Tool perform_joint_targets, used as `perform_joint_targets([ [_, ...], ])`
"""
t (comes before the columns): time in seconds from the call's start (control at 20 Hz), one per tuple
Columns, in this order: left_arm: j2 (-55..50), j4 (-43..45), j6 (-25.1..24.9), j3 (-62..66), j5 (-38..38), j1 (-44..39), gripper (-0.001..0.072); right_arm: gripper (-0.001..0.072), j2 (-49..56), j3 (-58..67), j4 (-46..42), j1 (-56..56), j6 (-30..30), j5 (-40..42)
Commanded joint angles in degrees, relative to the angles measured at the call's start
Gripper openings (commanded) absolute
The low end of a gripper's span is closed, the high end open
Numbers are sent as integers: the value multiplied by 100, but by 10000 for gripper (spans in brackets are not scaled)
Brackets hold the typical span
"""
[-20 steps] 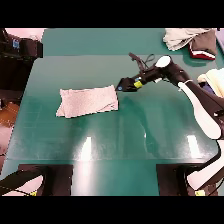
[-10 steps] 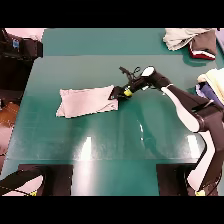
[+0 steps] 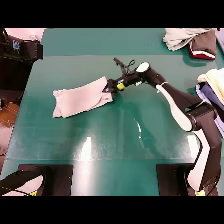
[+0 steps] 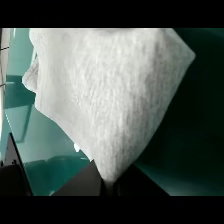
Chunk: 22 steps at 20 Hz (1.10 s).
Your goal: Fold the shirts.
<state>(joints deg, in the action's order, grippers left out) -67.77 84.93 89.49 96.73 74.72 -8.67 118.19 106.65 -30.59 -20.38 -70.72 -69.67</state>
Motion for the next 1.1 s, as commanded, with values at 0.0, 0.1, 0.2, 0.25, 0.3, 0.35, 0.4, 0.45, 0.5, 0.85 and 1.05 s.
perform_joint_targets([
  [0.0,2,-4,7,-2,39,0,21,9,-177,529,-516,645,-151,-721],
  [0.1,2,-20,9,-2,42,0,21,9,-498,573,-955,1248,-247,-798],
  [0.2,2,-81,9,-2,92,0,21,10,-817,573,-1178,1954,-260,-896],
  [0.25,2,-120,9,-2,120,0,21,9,-968,573,-1272,2330,-262,-892],
  [0.3,0,-153,9,-2,133,0,21,10,-1102,573,-1353,2680,-262,-852],
  [0.35,-2,-219,9,-2,138,0,21,10,-1239,573,-1453,3067,-262,-778],
  [0.4,-4,-297,9,-2,136,0,21,9,-1346,573,-1464,3407,-262,-702],
  [0.45,-4,-372,9,-2,136,0,21,9,-1443,573,-1451,3757,-258,-629],
  [0.5,-4,-463,9,-2,133,0,21,9,-1515,573,-1449,4113,-251,-535],
  [0.85,-9,-929,39,-2,361,0,21,9,-1572,579,-1043,5545,485,13],
  [1.05,-9,-957,74,-2,560,0,21,9,-1578,586,-289,5875,769,590],
])
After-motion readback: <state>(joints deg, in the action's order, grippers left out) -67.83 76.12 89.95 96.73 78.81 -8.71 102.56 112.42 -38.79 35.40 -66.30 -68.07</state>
